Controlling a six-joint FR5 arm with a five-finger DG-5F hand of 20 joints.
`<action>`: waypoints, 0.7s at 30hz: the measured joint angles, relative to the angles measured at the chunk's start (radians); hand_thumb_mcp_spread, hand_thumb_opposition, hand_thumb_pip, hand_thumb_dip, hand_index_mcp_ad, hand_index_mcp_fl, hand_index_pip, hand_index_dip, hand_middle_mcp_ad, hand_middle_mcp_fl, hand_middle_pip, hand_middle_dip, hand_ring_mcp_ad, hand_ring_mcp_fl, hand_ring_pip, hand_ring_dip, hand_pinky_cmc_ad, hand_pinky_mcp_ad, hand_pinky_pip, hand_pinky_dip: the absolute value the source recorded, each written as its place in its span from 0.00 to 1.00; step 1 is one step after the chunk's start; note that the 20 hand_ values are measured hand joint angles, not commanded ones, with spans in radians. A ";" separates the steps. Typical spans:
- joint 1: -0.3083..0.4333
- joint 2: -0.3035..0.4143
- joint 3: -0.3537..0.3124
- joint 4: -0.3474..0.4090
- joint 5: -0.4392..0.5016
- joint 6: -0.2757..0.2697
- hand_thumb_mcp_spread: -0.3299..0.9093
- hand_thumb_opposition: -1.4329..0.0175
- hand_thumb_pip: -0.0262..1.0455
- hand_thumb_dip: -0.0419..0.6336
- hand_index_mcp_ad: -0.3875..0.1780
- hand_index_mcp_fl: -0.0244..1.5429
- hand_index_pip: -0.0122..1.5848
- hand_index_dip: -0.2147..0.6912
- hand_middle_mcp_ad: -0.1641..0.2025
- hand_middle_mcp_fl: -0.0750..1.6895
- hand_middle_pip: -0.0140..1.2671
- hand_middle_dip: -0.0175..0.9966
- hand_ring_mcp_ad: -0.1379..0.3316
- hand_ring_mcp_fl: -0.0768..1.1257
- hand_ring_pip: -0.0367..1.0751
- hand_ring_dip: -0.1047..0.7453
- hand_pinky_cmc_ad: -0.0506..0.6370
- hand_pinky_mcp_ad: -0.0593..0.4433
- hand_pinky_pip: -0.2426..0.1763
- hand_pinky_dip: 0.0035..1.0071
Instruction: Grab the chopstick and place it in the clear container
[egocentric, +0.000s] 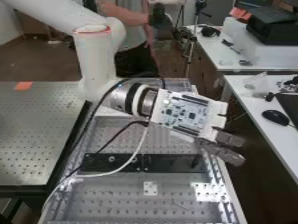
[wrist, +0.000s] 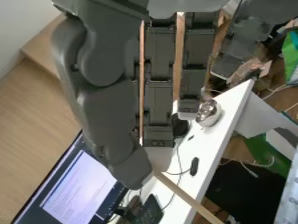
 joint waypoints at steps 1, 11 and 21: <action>0.001 0.006 0.005 -0.008 -0.002 -0.014 0.87 0.23 0.43 0.48 0.59 0.93 0.07 0.68 0.45 0.81 0.19 0.57 0.47 0.60 0.14 0.56 0.70 0.57 0.58 0.18; 0.007 0.070 0.037 -0.070 -0.006 -0.113 0.86 0.22 0.43 0.49 0.59 0.94 0.06 0.68 0.53 0.82 0.20 0.55 0.46 0.62 0.14 0.56 0.70 0.57 0.58 0.18; 0.074 0.220 -0.069 -0.070 0.031 -0.197 0.85 0.21 0.43 0.49 0.59 0.95 0.06 0.68 0.60 0.82 0.20 0.54 0.43 0.64 0.14 0.56 0.70 0.58 0.58 0.18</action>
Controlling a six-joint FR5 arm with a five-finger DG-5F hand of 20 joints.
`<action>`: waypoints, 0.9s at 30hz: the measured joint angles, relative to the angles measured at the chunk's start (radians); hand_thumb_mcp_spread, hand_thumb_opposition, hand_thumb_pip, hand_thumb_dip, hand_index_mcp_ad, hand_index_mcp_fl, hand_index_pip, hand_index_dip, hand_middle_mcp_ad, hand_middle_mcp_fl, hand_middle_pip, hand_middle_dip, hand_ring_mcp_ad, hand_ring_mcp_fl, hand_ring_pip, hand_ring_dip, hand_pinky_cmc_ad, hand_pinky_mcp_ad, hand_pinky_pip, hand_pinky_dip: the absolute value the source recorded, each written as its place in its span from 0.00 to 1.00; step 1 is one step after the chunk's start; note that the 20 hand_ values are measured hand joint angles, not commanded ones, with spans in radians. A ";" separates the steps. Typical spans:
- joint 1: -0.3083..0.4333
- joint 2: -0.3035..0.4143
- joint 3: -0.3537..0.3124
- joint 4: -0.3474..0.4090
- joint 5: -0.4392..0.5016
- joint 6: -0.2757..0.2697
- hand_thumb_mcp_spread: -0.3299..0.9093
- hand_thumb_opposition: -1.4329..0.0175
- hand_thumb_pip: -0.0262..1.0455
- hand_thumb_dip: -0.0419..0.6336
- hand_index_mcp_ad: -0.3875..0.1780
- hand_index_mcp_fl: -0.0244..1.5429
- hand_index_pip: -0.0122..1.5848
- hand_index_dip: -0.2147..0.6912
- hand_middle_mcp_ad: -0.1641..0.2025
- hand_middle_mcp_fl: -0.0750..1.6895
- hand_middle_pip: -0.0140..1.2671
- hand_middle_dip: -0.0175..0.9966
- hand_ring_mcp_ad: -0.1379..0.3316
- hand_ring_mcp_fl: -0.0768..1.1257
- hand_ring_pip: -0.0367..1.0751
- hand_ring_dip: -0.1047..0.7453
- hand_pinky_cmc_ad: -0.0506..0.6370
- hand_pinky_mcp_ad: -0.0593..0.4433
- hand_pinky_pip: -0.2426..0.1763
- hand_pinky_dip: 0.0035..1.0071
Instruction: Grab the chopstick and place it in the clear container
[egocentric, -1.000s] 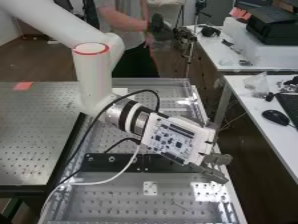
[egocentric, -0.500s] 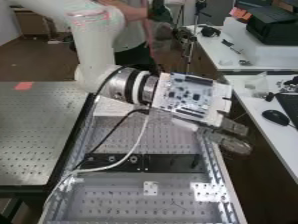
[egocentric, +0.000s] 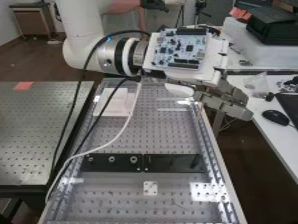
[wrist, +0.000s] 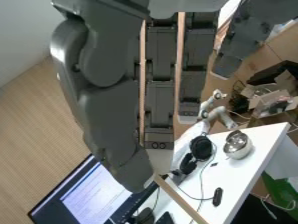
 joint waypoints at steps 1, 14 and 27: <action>0.016 0.020 -0.023 0.002 0.010 -0.007 0.85 0.21 0.43 0.49 0.59 0.95 0.06 0.68 0.60 0.83 0.20 0.54 0.43 0.64 0.14 0.56 0.70 0.58 0.58 0.18; 0.235 0.145 -0.176 0.010 0.259 -0.013 0.79 0.20 0.43 0.49 0.56 0.98 0.05 0.68 0.61 0.88 0.22 0.52 0.44 0.66 0.14 0.56 0.70 0.58 0.62 0.18; 0.441 0.120 -0.166 -0.083 0.554 0.050 0.78 0.20 0.43 0.49 0.57 0.98 0.05 0.68 0.60 0.89 0.22 0.52 0.44 0.67 0.14 0.56 0.70 0.60 0.66 0.18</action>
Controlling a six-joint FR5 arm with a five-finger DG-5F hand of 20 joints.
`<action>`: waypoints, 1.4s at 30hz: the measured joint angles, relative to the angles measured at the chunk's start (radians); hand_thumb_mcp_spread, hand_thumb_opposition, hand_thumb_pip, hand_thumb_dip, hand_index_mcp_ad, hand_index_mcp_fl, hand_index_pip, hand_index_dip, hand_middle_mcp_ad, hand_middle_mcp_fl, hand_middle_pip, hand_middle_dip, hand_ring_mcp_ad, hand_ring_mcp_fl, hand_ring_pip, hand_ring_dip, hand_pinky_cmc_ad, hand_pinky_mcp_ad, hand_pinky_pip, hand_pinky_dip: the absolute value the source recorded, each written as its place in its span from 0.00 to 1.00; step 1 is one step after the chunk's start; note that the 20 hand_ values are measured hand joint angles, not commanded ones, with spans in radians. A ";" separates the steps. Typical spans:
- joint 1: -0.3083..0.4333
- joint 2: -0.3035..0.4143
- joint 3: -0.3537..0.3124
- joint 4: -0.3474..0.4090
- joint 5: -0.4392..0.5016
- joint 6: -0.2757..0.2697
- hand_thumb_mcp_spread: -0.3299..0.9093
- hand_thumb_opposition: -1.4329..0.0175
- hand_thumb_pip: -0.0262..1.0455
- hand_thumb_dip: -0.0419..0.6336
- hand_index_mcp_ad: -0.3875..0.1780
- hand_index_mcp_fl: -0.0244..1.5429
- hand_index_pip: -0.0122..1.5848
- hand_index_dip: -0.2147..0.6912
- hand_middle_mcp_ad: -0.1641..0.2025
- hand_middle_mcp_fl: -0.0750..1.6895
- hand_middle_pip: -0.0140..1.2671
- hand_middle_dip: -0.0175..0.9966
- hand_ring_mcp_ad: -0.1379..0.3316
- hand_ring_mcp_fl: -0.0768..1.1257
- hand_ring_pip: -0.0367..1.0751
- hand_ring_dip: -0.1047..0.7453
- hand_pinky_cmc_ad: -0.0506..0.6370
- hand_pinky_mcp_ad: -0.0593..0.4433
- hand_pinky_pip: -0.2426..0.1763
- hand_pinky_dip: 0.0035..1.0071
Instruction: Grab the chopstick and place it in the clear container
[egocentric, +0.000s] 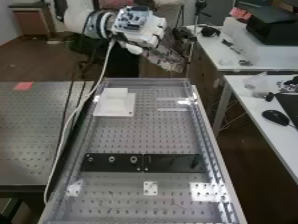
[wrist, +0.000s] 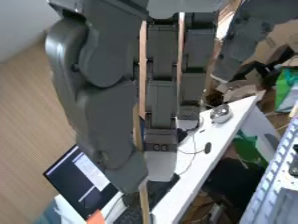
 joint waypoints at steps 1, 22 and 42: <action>0.007 -0.005 0.005 -0.011 0.008 0.003 0.78 0.20 0.43 0.49 0.57 0.98 0.04 0.68 0.61 0.89 0.23 0.52 0.44 0.68 0.14 0.56 0.70 0.60 0.66 0.18; 0.045 -0.157 0.244 -0.297 -0.118 -0.213 0.79 0.20 0.43 0.49 0.54 0.99 0.04 0.68 0.61 0.89 0.22 0.52 0.43 0.68 0.13 0.57 0.70 0.61 0.70 0.18; 0.001 -0.274 0.392 -0.455 -0.258 -0.330 0.79 0.20 0.43 0.49 0.54 0.99 0.04 0.68 0.61 0.89 0.22 0.52 0.42 0.68 0.13 0.56 0.70 0.60 0.70 0.18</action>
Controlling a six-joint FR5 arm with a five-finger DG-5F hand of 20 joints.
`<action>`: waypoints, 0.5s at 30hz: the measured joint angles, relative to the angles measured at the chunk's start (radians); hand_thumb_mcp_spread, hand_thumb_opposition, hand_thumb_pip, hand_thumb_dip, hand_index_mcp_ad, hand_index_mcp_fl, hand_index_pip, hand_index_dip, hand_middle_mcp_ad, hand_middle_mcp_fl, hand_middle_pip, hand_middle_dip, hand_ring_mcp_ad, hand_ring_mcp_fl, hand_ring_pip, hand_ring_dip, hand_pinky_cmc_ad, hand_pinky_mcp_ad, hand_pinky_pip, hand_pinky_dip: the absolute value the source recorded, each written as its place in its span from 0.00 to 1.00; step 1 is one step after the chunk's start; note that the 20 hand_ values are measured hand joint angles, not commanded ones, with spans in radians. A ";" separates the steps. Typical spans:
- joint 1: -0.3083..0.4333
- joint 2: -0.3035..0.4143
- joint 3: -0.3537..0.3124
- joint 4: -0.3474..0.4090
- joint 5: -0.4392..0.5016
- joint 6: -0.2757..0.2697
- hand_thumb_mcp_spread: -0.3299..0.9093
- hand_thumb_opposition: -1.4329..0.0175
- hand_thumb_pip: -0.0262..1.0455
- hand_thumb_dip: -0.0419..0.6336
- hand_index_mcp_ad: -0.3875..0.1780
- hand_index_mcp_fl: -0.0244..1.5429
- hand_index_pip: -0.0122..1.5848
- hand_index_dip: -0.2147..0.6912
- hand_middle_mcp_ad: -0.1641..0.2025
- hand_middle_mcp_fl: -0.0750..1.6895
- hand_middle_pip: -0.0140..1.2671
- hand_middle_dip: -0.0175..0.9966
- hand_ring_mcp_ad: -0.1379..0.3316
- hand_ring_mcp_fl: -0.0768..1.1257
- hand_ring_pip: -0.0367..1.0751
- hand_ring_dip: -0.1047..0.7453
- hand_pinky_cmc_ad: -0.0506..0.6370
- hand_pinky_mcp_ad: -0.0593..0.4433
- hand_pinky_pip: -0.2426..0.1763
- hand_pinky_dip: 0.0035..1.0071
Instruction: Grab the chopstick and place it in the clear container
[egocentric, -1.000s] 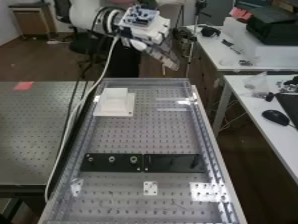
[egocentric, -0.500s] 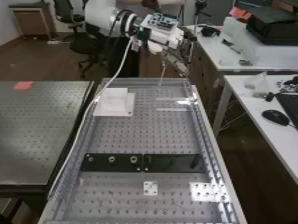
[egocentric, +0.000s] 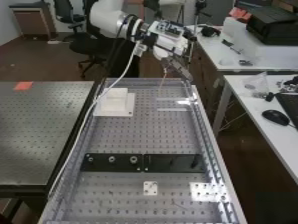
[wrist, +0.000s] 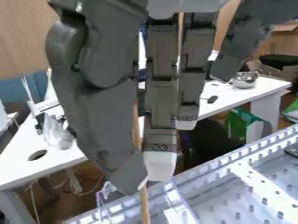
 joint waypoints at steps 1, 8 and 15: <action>-0.005 -0.002 0.005 -0.011 -0.014 -0.011 0.79 0.20 0.43 0.49 0.54 0.99 0.04 0.68 0.61 0.89 0.22 0.52 0.42 0.69 0.13 0.56 0.70 0.60 0.70 0.18; -0.024 -0.023 0.047 -0.082 -0.087 -0.052 0.79 0.20 0.43 0.49 0.54 0.99 0.04 0.68 0.61 0.89 0.22 0.52 0.42 0.69 0.13 0.56 0.70 0.60 0.70 0.18; -0.040 -0.055 0.097 -0.125 -0.169 -0.105 0.79 0.20 0.43 0.49 0.54 0.99 0.04 0.68 0.61 0.89 0.22 0.52 0.40 0.69 0.13 0.56 0.70 0.60 0.70 0.18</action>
